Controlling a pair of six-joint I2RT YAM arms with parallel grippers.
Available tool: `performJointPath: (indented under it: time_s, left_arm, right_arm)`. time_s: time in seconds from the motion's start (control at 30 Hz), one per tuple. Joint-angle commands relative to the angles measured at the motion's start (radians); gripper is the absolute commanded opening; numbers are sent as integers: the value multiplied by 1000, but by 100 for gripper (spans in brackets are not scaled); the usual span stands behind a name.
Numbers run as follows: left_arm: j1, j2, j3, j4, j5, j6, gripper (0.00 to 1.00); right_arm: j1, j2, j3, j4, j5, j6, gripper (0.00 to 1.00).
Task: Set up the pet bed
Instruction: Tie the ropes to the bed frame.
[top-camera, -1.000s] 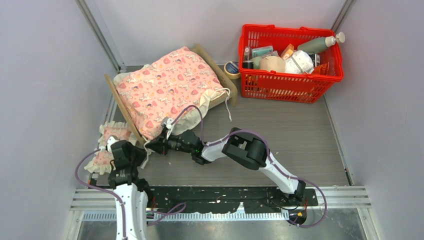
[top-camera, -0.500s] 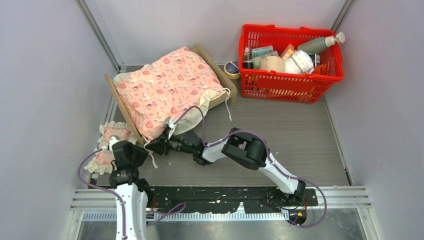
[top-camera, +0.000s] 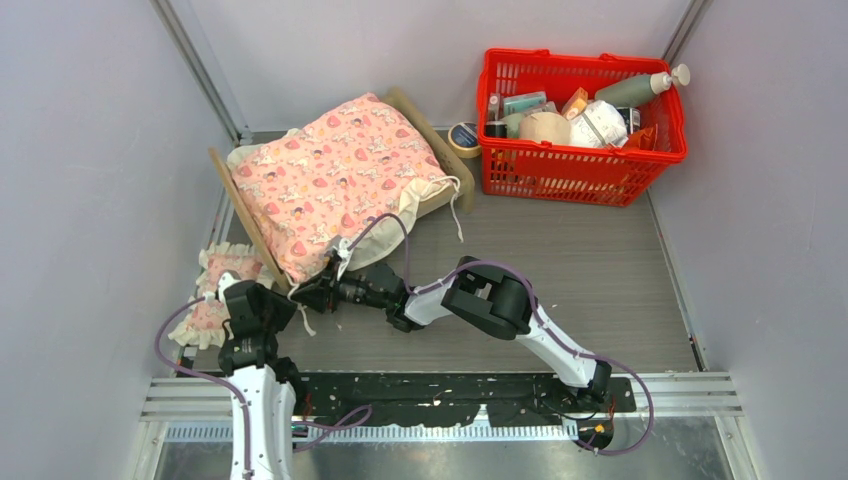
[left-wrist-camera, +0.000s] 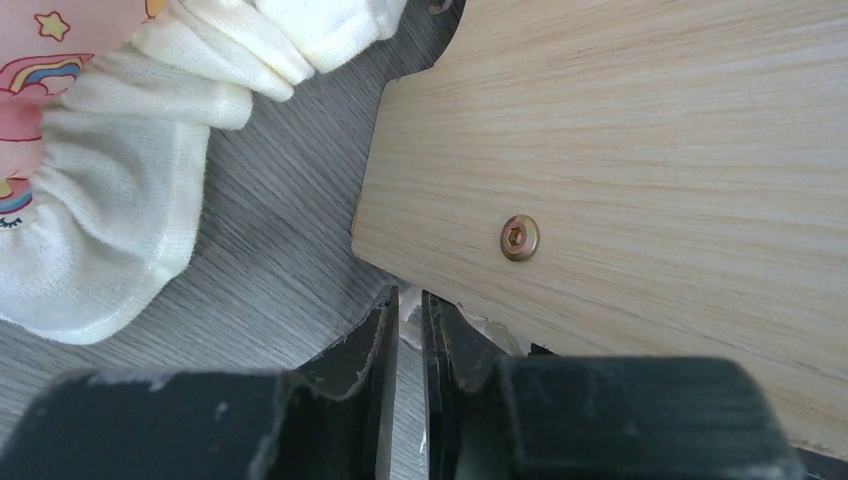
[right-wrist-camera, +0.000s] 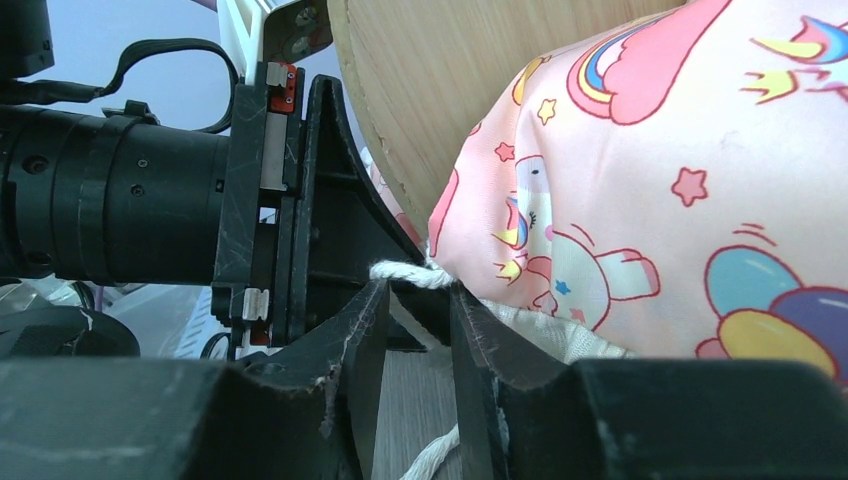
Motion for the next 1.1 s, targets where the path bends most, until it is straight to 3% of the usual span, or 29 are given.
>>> performJointPath:
  time_s: [0.0,0.07,0.1,0.13,0.37,0.43,0.47,0.53,0.7,0.73,0.93,1.07]
  left_arm:
    - [2,7,8,125,-33,-3,18]
    - [2,0,11,118,-31,-3,18]
    - [2,-6,15,106,-35,-2,18]
    - [2,-15,19,90,-41,0,18]
    - [2,-46,87,-21,-202,-6,23]
    - [2,-52,95,-11,-215,-2,23]
    - [2,-51,100,-5,-220,7,24]
    - [2,-53,115,-4,-244,14,26]
    - [2,-57,155,-37,-304,23,29]
    - [2,-55,170,-49,-321,37,31]
    - [2,-59,166,-51,-326,28,32]
    - [2,-55,178,-70,-356,-7,33]
  right_arm:
    - [-4,4,28,44,-8,-3,34]
    - [-4,5,33,29,7,-2,25]
    - [-6,5,33,27,9,-3,12]
    - [-7,4,31,29,11,-4,8]
    - [-26,-37,-37,57,6,27,5]
    - [-28,-65,-69,42,3,19,10]
    - [-27,-74,-85,20,0,11,20]
    - [-27,-109,-116,-20,14,1,30]
    - [-22,-200,-180,-99,104,-15,39]
    - [-10,-219,-210,-124,155,-36,45]
    - [43,-295,-266,-305,450,58,45]
    - [101,-327,-203,-625,643,188,46]
